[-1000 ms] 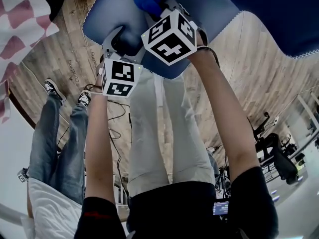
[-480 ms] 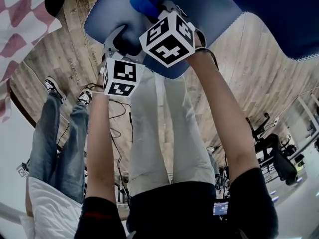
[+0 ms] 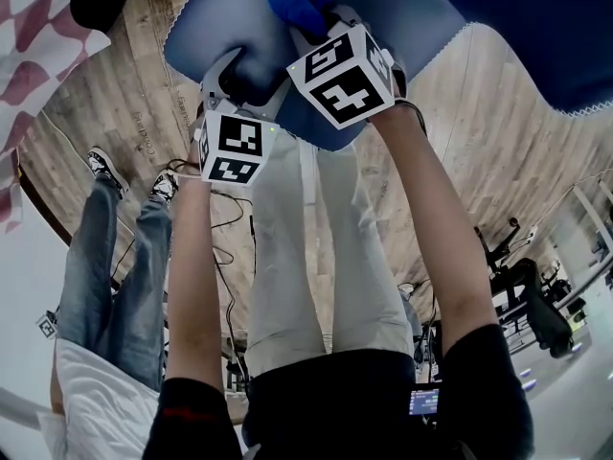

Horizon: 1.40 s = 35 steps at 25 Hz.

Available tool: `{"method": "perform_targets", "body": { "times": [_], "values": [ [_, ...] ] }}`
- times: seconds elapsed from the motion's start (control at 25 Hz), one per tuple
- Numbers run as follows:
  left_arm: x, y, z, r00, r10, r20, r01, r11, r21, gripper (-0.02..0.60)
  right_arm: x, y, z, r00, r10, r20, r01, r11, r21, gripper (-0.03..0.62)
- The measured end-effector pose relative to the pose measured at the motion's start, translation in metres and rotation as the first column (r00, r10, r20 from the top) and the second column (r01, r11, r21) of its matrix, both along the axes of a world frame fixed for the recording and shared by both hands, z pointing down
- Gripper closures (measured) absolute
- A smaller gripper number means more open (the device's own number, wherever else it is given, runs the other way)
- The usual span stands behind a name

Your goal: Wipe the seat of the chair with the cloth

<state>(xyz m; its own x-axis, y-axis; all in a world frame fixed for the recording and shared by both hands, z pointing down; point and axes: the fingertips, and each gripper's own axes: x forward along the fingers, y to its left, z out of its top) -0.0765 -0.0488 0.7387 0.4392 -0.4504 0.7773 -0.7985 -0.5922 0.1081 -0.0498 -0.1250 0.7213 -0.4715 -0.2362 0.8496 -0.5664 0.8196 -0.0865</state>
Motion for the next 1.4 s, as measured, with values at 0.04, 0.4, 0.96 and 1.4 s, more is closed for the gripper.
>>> {"method": "perform_targets", "body": {
  "times": [0.04, 0.4, 0.96, 1.4],
  "values": [
    [0.000, 0.000, 0.000, 1.000, 0.000, 0.001, 0.000, 1.000, -0.001, 0.247, 0.005, 0.001, 0.000, 1.000, 0.012, -0.004, -0.012, 1.000, 0.000, 0.540],
    [0.001, -0.003, 0.000, 1.000, 0.000, 0.004, 0.000, 1.000, -0.007, 0.247, 0.065, 0.007, 0.002, 0.993, 0.115, -0.032, -0.115, 0.993, -0.014, 0.540],
    [-0.001, -0.001, 0.001, 1.000, -0.001, 0.007, 0.001, 1.000, -0.007, 0.247, 0.133, 0.022, 0.002, 0.971, 0.229, -0.073, -0.230, 0.973, -0.003, 0.540],
    [-0.001, 0.000, 0.004, 1.000, 0.006, 0.002, -0.006, 1.000, 0.000, 0.247, 0.176, 0.034, 0.004, 0.943, 0.309, -0.125, -0.302, 0.951, 0.070, 0.540]
  ]
}}
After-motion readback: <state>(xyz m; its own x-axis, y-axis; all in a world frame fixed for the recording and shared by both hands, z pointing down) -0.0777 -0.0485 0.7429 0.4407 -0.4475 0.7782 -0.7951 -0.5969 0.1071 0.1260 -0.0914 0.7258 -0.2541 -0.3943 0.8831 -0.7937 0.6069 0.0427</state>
